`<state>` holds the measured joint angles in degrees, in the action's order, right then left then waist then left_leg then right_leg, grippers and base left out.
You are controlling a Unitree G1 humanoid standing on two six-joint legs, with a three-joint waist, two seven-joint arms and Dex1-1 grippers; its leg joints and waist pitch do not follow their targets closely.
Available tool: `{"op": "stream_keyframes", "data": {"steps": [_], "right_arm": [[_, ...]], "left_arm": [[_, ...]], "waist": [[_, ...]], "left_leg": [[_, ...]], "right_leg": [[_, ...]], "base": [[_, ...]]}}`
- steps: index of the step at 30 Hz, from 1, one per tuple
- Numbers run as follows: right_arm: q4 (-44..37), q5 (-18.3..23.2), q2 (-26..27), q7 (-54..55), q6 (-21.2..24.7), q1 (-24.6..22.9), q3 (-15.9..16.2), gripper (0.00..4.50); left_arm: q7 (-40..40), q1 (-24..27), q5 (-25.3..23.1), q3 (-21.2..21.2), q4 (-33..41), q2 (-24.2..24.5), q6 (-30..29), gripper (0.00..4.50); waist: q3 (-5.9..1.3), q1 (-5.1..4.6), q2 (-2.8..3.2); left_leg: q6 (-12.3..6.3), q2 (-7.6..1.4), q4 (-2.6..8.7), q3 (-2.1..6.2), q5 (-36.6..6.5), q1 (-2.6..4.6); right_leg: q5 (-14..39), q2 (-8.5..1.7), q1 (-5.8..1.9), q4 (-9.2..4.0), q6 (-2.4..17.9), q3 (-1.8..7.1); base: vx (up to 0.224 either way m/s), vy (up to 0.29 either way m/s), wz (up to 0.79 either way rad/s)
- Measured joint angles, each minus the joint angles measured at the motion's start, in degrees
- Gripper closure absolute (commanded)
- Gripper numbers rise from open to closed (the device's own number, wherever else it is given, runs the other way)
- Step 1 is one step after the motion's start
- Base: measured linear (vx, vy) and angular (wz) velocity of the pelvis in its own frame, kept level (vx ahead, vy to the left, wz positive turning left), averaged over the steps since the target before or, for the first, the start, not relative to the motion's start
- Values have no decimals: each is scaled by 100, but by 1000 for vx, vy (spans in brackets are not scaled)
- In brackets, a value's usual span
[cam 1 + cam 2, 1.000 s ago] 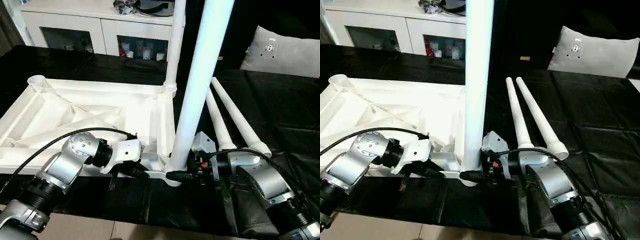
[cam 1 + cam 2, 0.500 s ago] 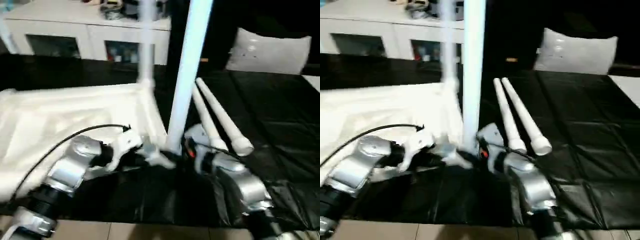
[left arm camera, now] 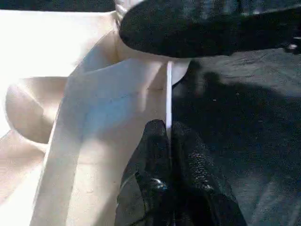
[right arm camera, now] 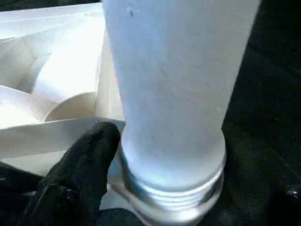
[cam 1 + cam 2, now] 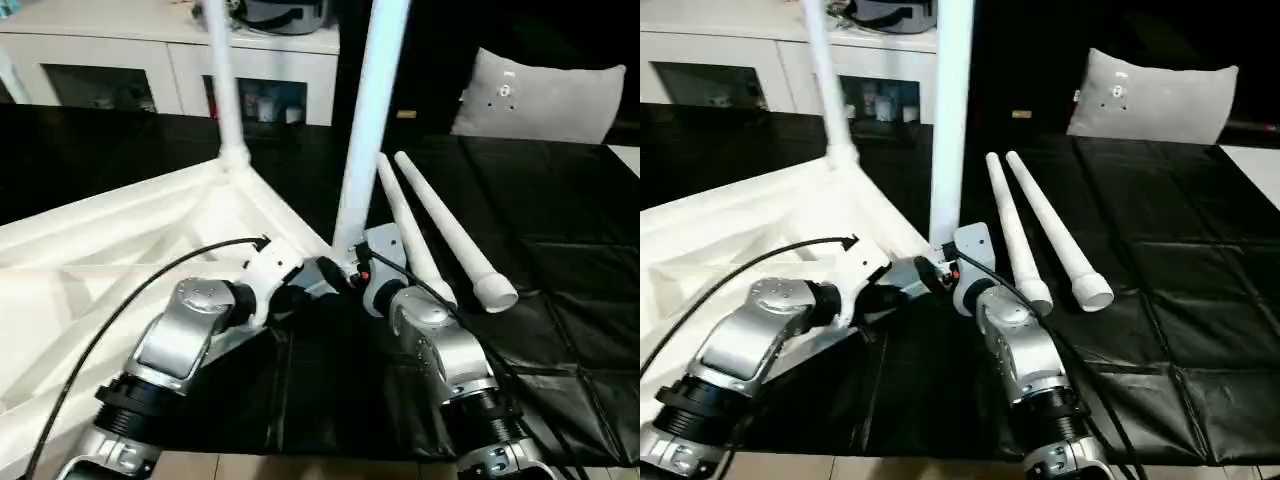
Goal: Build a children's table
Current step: Rotate leg to tighten
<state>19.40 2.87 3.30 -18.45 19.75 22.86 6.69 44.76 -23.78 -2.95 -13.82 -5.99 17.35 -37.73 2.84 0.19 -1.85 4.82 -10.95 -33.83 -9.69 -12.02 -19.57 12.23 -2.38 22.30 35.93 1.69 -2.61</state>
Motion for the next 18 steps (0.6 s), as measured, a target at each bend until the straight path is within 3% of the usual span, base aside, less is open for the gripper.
{"op": "stream_keyframes", "data": {"steps": [8,13,18], "right_arm": [[-321,119,-375,-733,-195,-287,123,3],[-789,196,-1155,-1711,-146,-535,412,3],[-1060,449,-1806,-2716,-113,-646,482,3]], "left_arm": [[291,-30,-2,-129,-57,350,416,450],[732,-108,36,-222,-328,667,995,450],[1452,-137,106,-352,-524,1091,1669,450]], "waist": [[4,30,5],[5,106,3],[5,181,3]], "left_leg": [[-1,0,-4,2,1,-55],[-2,-1,-6,2,1,-61],[-2,-2,-9,1,1,-54]], "right_leg": [[-4,0,42,0,3,-1],[-5,0,49,-1,3,-2],[-6,-1,50,1,4,-3]], "base": [[0,0,0],[0,0,0],[0,0,0]]}}
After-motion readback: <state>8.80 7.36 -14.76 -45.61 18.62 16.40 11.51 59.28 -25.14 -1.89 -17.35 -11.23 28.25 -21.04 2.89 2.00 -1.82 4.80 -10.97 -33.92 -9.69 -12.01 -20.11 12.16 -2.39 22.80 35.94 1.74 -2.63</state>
